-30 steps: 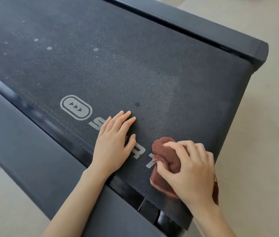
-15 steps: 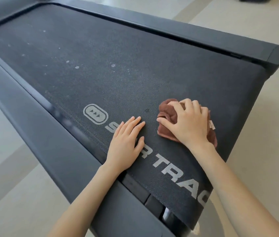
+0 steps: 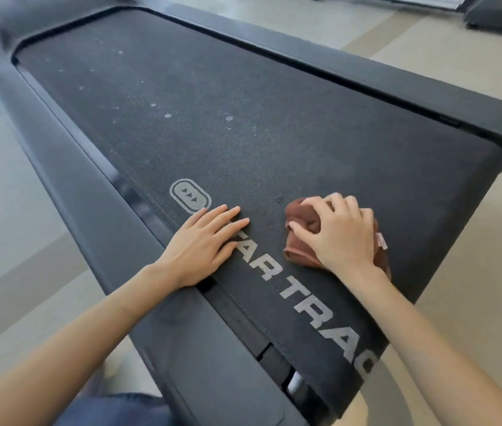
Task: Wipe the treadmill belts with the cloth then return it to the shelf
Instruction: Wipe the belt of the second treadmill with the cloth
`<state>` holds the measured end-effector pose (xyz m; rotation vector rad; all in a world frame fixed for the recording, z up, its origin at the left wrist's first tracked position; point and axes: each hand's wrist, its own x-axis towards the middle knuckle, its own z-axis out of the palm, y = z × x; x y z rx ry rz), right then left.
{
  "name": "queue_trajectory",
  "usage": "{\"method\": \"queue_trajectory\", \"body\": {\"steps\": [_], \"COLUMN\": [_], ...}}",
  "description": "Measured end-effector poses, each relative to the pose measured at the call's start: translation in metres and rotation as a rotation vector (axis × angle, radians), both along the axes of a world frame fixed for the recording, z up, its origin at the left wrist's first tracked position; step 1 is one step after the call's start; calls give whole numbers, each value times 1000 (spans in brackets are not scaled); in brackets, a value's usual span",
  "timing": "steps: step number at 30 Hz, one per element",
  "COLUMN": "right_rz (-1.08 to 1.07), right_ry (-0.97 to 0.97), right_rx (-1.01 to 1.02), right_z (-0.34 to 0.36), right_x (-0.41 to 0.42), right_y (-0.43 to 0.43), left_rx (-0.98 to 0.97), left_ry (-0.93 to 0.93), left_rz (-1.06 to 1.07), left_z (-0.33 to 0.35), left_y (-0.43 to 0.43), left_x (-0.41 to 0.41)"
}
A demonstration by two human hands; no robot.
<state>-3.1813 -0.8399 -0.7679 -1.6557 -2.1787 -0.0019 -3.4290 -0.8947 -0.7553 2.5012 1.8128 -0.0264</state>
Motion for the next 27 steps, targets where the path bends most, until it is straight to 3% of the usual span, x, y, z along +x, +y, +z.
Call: {"method": "queue_trajectory", "body": {"steps": [4,8,13,17,20,23,27], "right_rz": [-191,-233,-146,63,182,141,-169], "right_ry": [-9,-52,-24,-77,-56,-7,-59], "right_rx": [-81,-182,-120,-38,-37,3,15], "right_z": [4,9,12,10,8,9,4], "right_x": [-9,-13,-27,-44,-47,-59,-81], "right_y": [102,154,84,-23,-46,3,120], "left_rx": [-5,-1,-26,-12,10,-1,25], "left_ry": [-33,-76,-144,-125,-87,-123,-179], "left_rz": [5,0,-36,-92,-69,-56,-69], "left_z": [-5,-9,-8,-4,-4,-8,-14], "left_y": [0,-1,1,25,52,70,74], "left_x": [-6,-9,-18,-43,-71,-86,-87]}}
